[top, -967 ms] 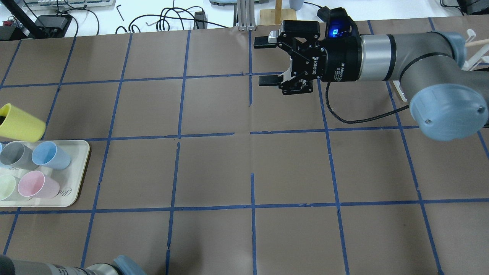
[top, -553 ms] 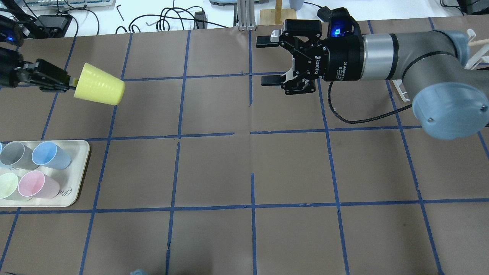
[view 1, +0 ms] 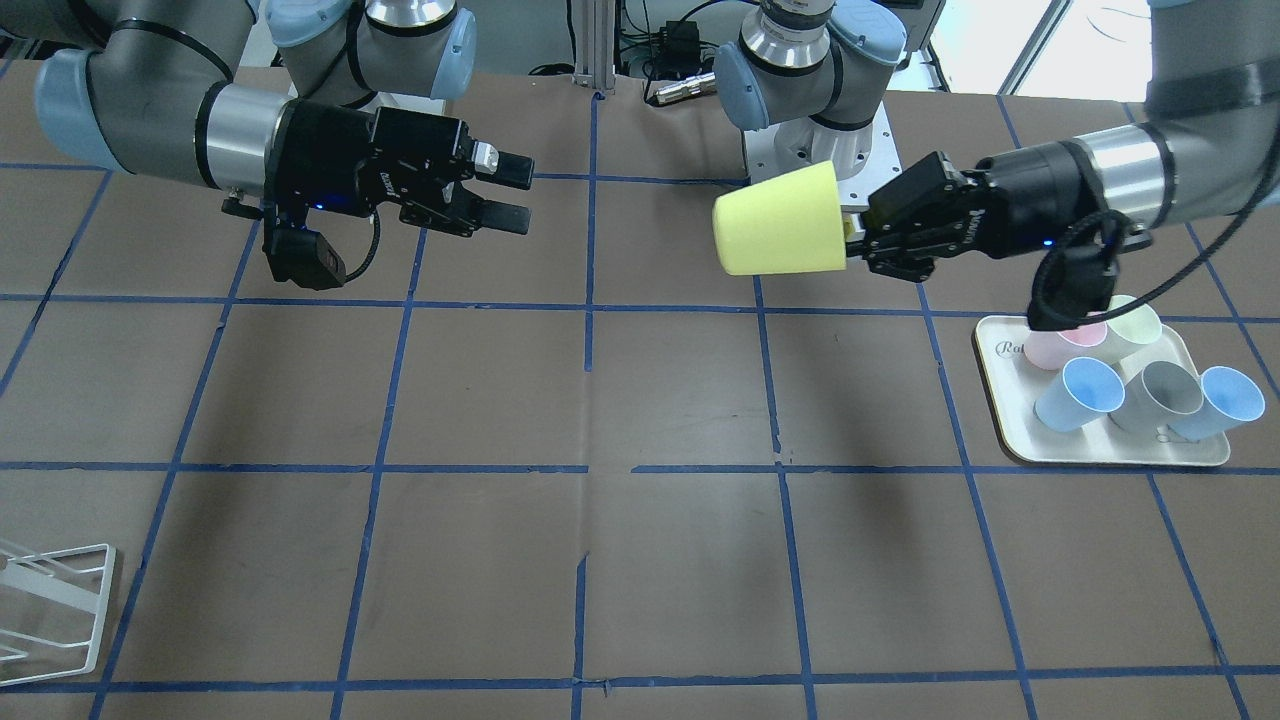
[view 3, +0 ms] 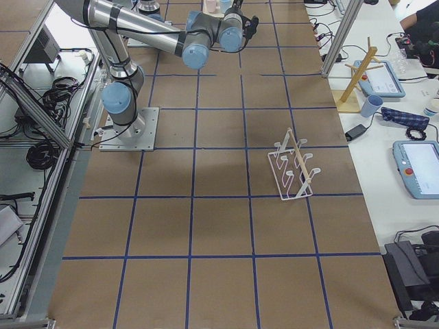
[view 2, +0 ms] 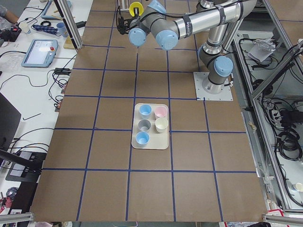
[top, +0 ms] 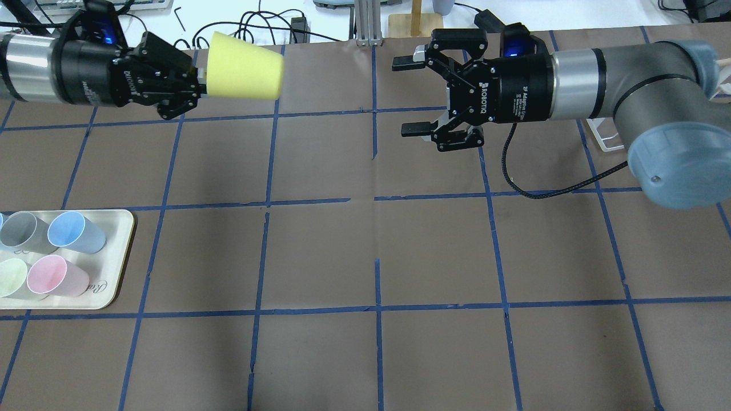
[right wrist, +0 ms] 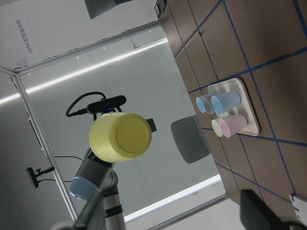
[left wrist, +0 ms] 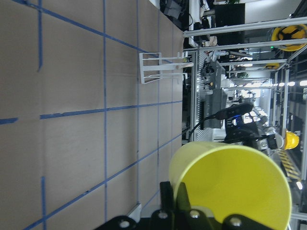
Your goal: Transfer IKEA cup to right arm and place on rack
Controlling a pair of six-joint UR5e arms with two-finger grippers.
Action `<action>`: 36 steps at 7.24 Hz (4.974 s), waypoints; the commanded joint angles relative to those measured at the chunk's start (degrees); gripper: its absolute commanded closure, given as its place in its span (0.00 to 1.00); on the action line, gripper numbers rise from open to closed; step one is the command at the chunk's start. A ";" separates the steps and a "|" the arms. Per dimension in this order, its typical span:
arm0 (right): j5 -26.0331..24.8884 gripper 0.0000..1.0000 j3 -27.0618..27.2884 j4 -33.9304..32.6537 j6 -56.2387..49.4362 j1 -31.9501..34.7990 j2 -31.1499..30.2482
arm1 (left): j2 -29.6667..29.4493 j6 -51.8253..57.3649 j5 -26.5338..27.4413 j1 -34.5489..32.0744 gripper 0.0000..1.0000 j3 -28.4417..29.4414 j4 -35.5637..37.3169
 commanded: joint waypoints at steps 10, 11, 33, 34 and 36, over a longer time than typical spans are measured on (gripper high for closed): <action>4.03 0.00 -0.43 -1.98 9.93 0.94 -1.81 | 7.25 -6.14 -17.21 -11.10 0.83 -14.39 9.67; 4.03 0.02 -0.51 -2.34 10.54 1.03 -1.72 | 7.25 -6.05 -17.21 -11.10 0.83 -14.48 9.67; 9.30 0.89 -0.43 -5.94 23.37 1.83 1.79 | 10.85 -11.75 -22.02 -11.19 0.21 -16.06 11.43; 8.70 0.89 -0.25 -5.94 23.38 1.47 1.79 | 11.21 -13.51 -23.26 -11.19 0.19 -15.80 11.34; 9.04 0.89 -0.25 -5.85 24.51 0.33 1.70 | 12.61 -15.35 -21.87 -10.22 0.19 -15.97 10.64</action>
